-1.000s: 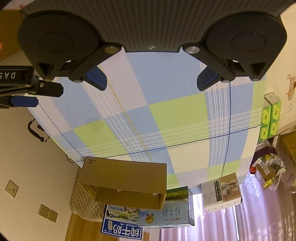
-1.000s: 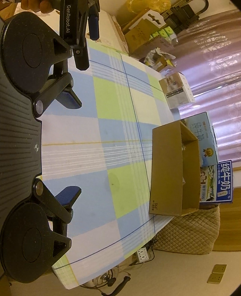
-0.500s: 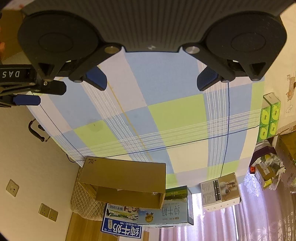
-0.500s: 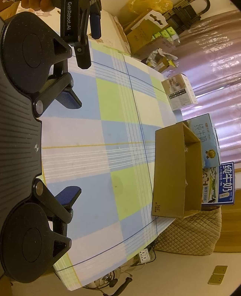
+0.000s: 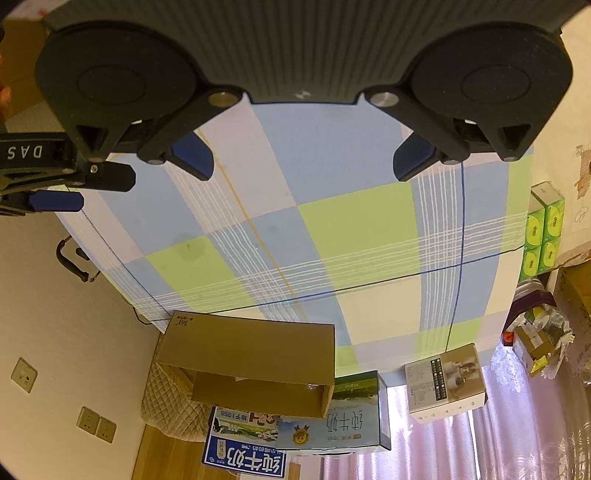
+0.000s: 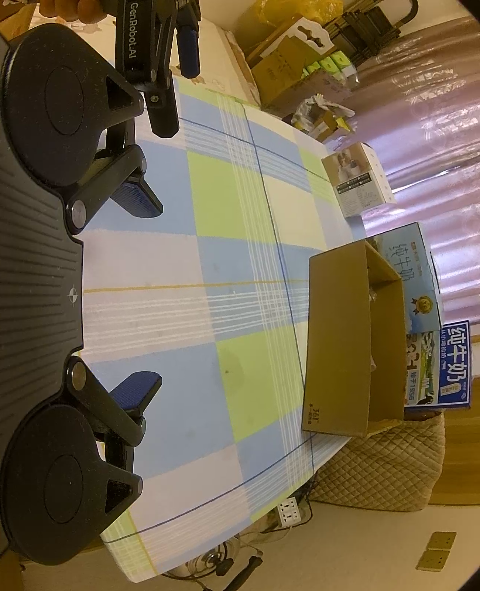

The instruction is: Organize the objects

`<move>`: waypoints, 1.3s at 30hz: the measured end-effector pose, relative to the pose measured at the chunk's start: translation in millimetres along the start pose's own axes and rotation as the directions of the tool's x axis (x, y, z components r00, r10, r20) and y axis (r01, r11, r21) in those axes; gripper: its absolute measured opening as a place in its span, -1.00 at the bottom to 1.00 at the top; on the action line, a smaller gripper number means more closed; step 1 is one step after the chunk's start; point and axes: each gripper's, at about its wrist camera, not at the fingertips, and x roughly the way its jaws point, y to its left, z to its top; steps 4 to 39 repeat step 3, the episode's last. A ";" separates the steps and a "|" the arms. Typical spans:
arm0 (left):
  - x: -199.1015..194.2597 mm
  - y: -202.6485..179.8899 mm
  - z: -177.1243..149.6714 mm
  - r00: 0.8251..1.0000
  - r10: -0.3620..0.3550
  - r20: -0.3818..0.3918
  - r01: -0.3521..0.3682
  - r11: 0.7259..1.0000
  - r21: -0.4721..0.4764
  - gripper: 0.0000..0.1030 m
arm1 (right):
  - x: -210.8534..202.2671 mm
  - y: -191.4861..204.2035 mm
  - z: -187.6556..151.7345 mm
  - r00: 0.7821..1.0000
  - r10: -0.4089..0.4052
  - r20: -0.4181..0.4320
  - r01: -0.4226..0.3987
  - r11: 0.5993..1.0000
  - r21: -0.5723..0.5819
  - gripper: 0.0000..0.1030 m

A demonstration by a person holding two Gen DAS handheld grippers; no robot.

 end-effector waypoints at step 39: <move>5.3 -1.9 3.5 1.000 0.001 -0.005 -0.001 1.000 0.003 0.98 | 2.2 -3.5 3.1 1.000 -0.002 -0.004 0.002 1.000 0.005 0.70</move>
